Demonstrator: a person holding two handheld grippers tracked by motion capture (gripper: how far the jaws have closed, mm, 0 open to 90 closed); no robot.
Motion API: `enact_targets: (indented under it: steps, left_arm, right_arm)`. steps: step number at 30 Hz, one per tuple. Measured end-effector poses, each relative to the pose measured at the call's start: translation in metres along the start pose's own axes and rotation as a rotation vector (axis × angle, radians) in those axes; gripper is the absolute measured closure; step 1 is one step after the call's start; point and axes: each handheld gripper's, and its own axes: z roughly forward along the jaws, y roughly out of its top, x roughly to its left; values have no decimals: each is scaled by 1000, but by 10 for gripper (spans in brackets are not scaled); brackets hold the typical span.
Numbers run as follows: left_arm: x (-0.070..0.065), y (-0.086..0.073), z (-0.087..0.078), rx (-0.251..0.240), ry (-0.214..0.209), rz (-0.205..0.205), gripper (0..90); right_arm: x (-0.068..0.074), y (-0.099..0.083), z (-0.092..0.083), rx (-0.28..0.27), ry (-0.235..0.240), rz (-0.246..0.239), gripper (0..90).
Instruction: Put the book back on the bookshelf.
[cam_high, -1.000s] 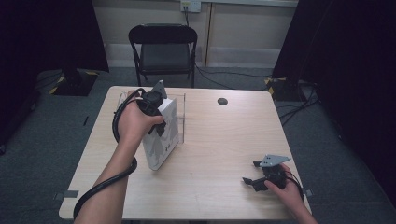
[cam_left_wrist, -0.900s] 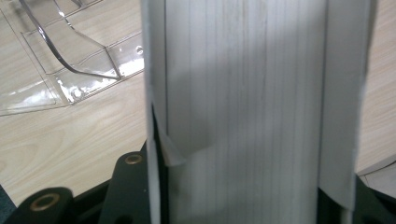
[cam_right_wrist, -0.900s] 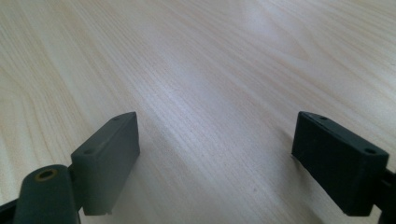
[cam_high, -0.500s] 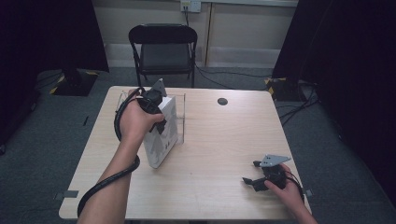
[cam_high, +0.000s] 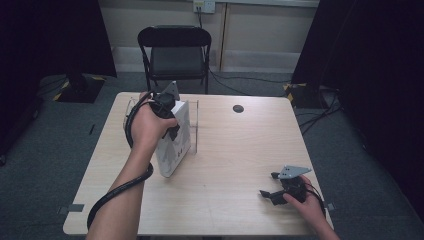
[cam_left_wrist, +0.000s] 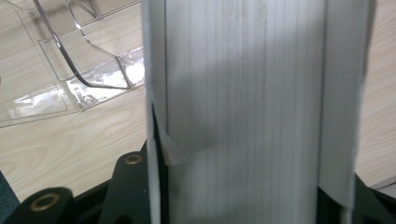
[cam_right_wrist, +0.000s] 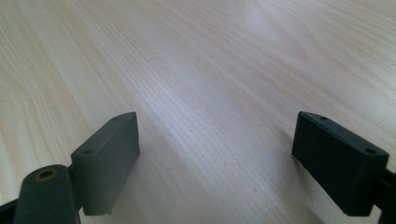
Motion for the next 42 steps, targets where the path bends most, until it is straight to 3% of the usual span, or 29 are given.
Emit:
enact_targets:
  steps: [42]
  left_arm:
    - [-3,28,7,7,25,-50,533]
  right_arm:
    - [0,0,0,1,1,-1,143]
